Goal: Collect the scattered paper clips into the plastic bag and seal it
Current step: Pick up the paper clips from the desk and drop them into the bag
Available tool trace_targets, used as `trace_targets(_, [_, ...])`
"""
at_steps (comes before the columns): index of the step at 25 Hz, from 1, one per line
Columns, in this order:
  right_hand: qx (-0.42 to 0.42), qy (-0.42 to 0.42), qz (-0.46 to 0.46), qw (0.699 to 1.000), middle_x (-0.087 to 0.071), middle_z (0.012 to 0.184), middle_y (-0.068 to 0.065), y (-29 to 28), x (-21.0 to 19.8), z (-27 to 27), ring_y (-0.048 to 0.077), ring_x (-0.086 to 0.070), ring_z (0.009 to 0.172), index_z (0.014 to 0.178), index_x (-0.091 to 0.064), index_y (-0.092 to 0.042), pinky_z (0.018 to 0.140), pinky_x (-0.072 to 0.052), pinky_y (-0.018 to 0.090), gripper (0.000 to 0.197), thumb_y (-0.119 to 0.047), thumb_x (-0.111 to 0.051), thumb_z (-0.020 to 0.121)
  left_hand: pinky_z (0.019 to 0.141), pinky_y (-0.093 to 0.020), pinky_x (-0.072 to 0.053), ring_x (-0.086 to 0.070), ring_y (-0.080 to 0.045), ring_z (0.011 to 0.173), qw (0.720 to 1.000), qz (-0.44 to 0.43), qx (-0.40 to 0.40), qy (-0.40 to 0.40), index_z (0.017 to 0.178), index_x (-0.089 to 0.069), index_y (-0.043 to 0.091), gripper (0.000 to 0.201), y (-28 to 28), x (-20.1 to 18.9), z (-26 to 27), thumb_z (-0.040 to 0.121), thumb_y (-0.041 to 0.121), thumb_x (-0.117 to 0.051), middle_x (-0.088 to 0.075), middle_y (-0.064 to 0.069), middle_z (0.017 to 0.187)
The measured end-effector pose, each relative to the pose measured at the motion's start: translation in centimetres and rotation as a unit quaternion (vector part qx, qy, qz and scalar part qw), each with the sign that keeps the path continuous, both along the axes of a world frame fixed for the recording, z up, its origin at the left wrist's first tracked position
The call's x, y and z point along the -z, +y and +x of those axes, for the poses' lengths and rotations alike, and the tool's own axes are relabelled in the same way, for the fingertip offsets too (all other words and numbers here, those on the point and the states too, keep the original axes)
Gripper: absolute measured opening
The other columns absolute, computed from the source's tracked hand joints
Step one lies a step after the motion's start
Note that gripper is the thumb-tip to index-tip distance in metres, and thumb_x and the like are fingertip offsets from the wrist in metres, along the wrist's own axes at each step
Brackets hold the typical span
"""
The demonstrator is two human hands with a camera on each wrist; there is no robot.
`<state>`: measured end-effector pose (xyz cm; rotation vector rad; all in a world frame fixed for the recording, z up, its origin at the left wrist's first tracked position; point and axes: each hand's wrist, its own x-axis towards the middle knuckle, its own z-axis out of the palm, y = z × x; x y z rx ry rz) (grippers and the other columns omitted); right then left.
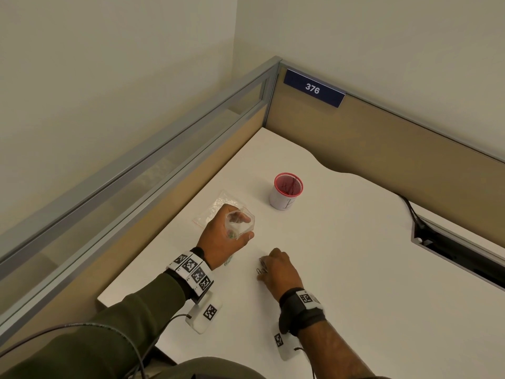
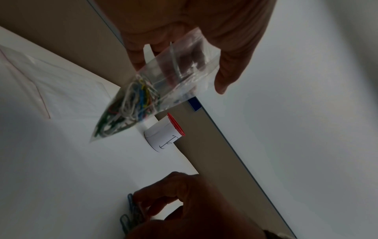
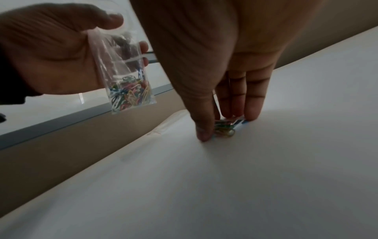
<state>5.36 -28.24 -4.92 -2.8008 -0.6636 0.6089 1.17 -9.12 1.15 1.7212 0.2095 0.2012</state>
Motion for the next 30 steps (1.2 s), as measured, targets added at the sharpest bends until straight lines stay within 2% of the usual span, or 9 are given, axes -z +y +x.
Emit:
trace_targets(3, [-0.014,-0.036,-0.009,0.999,-0.053,0.107,0.007,-0.2,0.3,-0.2,0.027,-0.052,0.101,0.103,-0.062,-0.011,0.077,-0.048,0.036,0.017,-0.018,-0.051,0.093,0.096,-0.032,-0.052,-0.063,-0.011,0.114,1.000,-0.004,0.003,-0.001,0.110,-0.055,0.019,0.041,-0.3,0.1,0.0,0.079,0.015,-0.081,-0.068,0.005,0.112])
trace_targets(7, [-0.026,-0.055,-0.026,0.998,-0.056,0.106,0.010,0.1,0.0,0.0,0.028,-0.056,0.096,0.103,-0.061,-0.009,0.079,-0.050,0.035,0.015,-0.010,-0.050,0.093,0.095,-0.033,-0.052,-0.062,-0.010,0.115,1.000,-0.008,0.009,-0.001,0.110,-0.054,0.020,0.040,-0.4,0.0,-0.1,0.079,0.016,-0.080,-0.068,0.006,0.112])
trace_targets(13, [-0.027,-0.051,-0.045,0.997,-0.058,0.106,0.014,0.5,-0.3,1.9,0.032,-0.060,0.096,0.102,-0.061,-0.006,0.081,-0.051,0.037,0.016,-0.007,-0.049,0.090,0.096,-0.033,-0.052,-0.061,-0.012,0.116,1.000,-0.005,0.005,0.003,0.112,-0.054,0.020,0.042,0.1,0.0,-0.1,0.079,0.018,-0.080,-0.067,0.004,0.113])
trace_targets(18, [0.004,-0.032,-0.033,0.999,-0.060,0.109,0.013,0.1,-0.3,3.4,0.030,-0.060,0.098,0.104,-0.064,-0.007,0.086,-0.050,0.035,0.020,-0.010,-0.048,0.092,0.097,-0.034,-0.052,-0.062,-0.015,0.116,1.000,-0.002,0.000,0.002,0.110,-0.055,0.020,0.041,0.1,0.1,-0.1,0.079,0.018,-0.081,-0.067,0.002,0.113])
trace_targets(22, [0.108,0.001,0.071,0.992,-0.070,0.099,0.009,-0.6,-1.7,4.2,0.026,-0.065,0.093,0.091,-0.072,-0.009,0.083,-0.052,0.030,0.015,-0.007,-0.058,0.085,0.096,-0.035,-0.052,-0.061,-0.014,0.117,1.000,-0.004,0.000,0.008,0.109,-0.055,0.023,0.041,0.4,0.1,-0.1,0.075,0.028,-0.079,-0.066,0.004,0.114])
trace_targets(25, [0.177,0.008,0.213,0.961,-0.073,0.080,0.009,-0.5,-5.0,4.1,0.024,-0.068,0.073,0.083,-0.073,-0.008,0.077,-0.058,0.037,0.010,-0.002,-0.064,0.081,0.096,-0.036,-0.052,-0.061,-0.014,0.117,1.000,-0.002,0.001,0.010,0.108,-0.055,0.023,0.042,0.4,0.3,0.0,0.074,0.029,-0.078,-0.066,0.003,0.114])
trace_targets(27, [0.195,0.003,0.305,0.932,-0.072,0.074,0.008,0.2,-8.3,4.0,0.020,-0.068,0.065,0.083,-0.074,-0.007,0.071,-0.060,0.032,0.010,-0.001,-0.066,0.080,0.097,-0.037,-0.053,-0.061,-0.014,0.117,1.000,-0.002,0.004,0.015,0.108,-0.055,0.023,0.041,0.2,0.4,0.2,0.075,0.027,-0.079,-0.066,0.004,0.114])
trace_targets(30, [0.175,0.000,0.396,0.901,-0.072,0.076,0.002,2.3,-12.8,3.5,0.013,-0.068,0.065,0.087,-0.074,-0.010,0.067,-0.058,0.019,0.011,-0.003,-0.068,0.082,0.097,-0.035,-0.053,-0.061,-0.013,0.116,0.999,0.014,0.008,0.028,0.111,-0.054,0.022,0.041,-0.5,0.4,0.5,0.080,0.019,-0.080,-0.066,0.005,0.113])
